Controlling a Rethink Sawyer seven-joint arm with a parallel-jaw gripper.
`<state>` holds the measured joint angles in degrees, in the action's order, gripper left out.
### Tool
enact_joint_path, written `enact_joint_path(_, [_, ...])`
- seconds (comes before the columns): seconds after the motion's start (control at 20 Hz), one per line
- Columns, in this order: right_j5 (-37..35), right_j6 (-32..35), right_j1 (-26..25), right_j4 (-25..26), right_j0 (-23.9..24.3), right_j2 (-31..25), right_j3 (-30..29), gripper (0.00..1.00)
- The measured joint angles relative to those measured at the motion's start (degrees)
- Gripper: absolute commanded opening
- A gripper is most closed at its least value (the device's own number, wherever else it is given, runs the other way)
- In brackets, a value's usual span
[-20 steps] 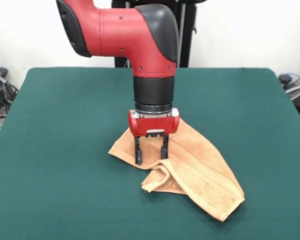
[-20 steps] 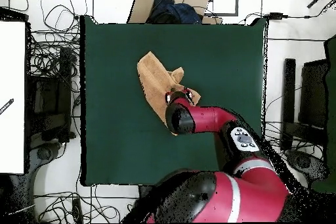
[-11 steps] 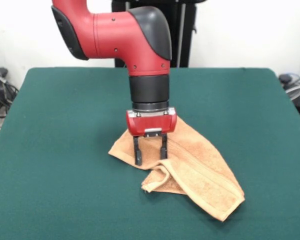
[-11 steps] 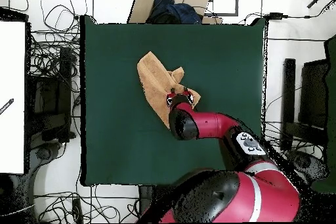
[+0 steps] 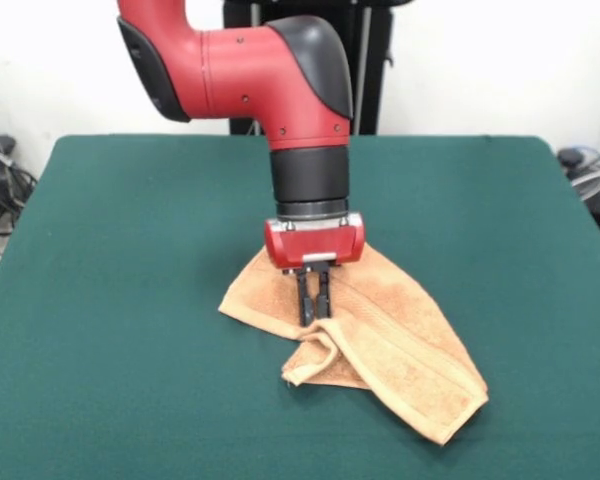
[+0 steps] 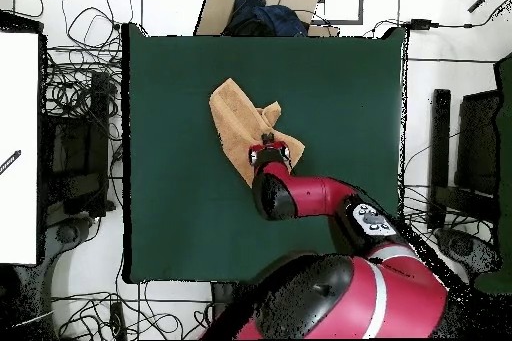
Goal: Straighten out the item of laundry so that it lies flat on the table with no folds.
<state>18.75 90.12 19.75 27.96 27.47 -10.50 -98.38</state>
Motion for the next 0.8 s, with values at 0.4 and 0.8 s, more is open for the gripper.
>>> enact_joint_path(0.4, [16.39,0.0,-4.03,1.46,-1.95,4.57,-0.59,0.0])
enact_joint_path(0.8, [19.67,0.0,-5.16,2.18,-1.52,4.81,-0.57,0.0])
